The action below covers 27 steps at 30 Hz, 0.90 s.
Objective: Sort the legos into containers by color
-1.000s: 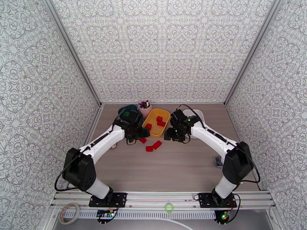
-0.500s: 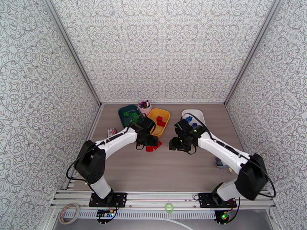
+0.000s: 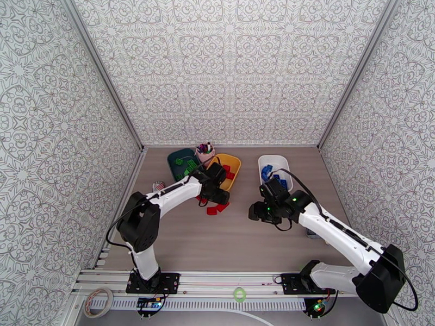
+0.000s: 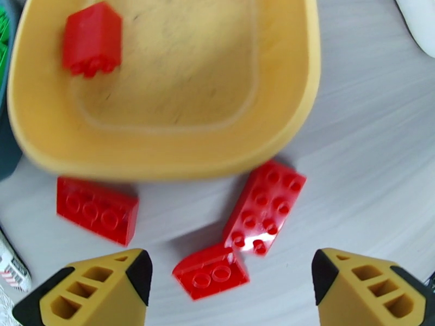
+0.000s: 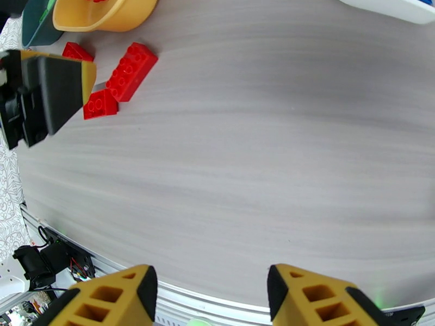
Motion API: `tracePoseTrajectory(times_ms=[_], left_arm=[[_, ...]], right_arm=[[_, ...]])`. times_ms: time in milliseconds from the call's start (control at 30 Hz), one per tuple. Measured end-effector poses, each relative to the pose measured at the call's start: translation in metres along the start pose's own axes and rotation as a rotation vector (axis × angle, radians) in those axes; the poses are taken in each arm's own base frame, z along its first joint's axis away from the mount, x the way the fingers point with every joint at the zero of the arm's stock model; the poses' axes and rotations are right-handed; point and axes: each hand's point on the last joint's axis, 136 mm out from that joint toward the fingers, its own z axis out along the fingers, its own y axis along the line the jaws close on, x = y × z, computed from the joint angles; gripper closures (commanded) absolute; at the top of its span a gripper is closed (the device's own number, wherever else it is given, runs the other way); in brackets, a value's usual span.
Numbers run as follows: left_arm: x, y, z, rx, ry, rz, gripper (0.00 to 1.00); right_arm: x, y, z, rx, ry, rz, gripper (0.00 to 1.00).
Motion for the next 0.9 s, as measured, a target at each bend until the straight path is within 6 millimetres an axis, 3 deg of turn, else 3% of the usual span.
tracePoseTrajectory(times_ms=[333,667,900], left_arm=[[0.005,-0.026,0.027,0.016,0.024,0.112,0.25],[0.021,-0.03,0.055,0.004,0.081,0.134,0.33],[0.034,-0.04,0.062,-0.024,0.09,0.159,0.56]], right_arm=[[0.007,-0.01,-0.002,0.042,0.021,0.009,0.42],[0.008,-0.013,-0.005,0.054,0.017,0.01,0.42],[0.008,-0.013,-0.004,0.055,0.019,0.01,0.42]])
